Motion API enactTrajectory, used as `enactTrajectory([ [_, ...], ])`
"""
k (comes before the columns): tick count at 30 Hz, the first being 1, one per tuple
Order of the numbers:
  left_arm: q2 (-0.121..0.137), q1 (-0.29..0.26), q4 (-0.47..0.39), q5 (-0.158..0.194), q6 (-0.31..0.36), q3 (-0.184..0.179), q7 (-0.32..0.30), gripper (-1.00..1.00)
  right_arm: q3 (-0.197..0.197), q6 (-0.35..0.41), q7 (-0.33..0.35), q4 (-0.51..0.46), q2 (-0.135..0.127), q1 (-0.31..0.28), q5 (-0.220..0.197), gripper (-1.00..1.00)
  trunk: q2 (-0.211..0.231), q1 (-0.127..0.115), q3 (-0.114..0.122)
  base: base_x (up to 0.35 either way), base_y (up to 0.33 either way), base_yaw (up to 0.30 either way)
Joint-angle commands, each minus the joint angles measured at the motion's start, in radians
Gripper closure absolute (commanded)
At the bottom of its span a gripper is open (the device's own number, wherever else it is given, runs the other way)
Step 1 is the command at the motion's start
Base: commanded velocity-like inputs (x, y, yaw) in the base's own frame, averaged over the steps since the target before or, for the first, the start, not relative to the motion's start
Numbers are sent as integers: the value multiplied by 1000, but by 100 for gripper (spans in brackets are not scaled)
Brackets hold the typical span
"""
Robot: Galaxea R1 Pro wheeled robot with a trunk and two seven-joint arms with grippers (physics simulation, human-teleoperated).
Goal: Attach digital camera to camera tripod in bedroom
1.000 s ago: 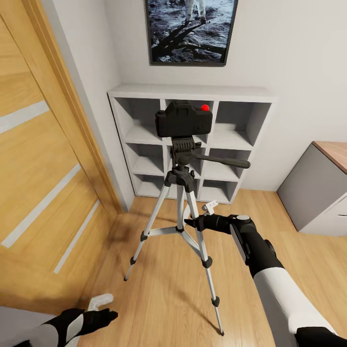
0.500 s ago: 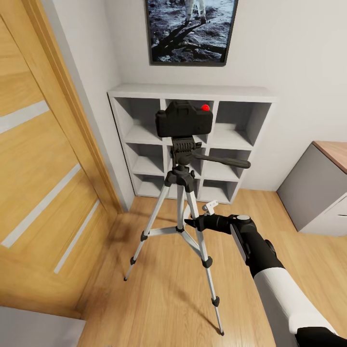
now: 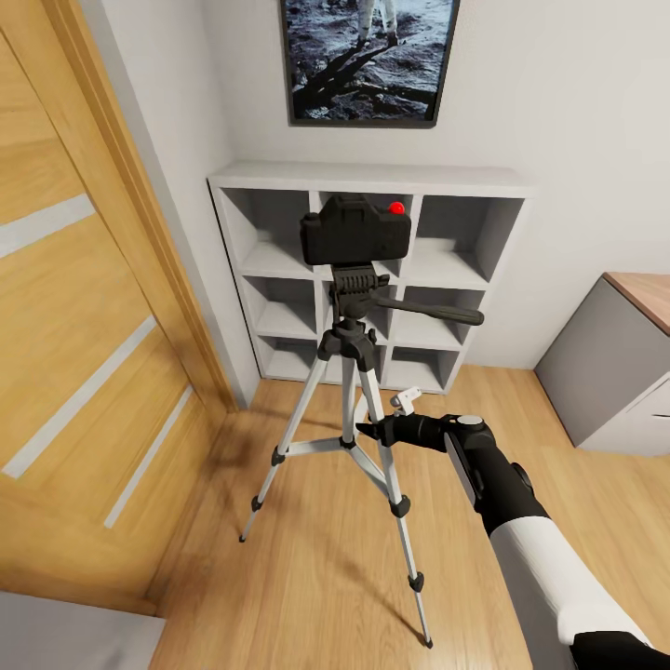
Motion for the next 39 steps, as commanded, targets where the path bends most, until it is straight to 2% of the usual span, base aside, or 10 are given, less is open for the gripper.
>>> enactTrajectory([
  [1,0,0,-3,8,3,-9,5,-100,-2,-6,-3,-1,0,-1,56,100,-2,1,-2,0,0,0],
  [39,7,-1,6,19,2,-3,13,-100,-1,-5,-6,-1,1,-1,55,100,-2,1,-2,0,0,0],
])
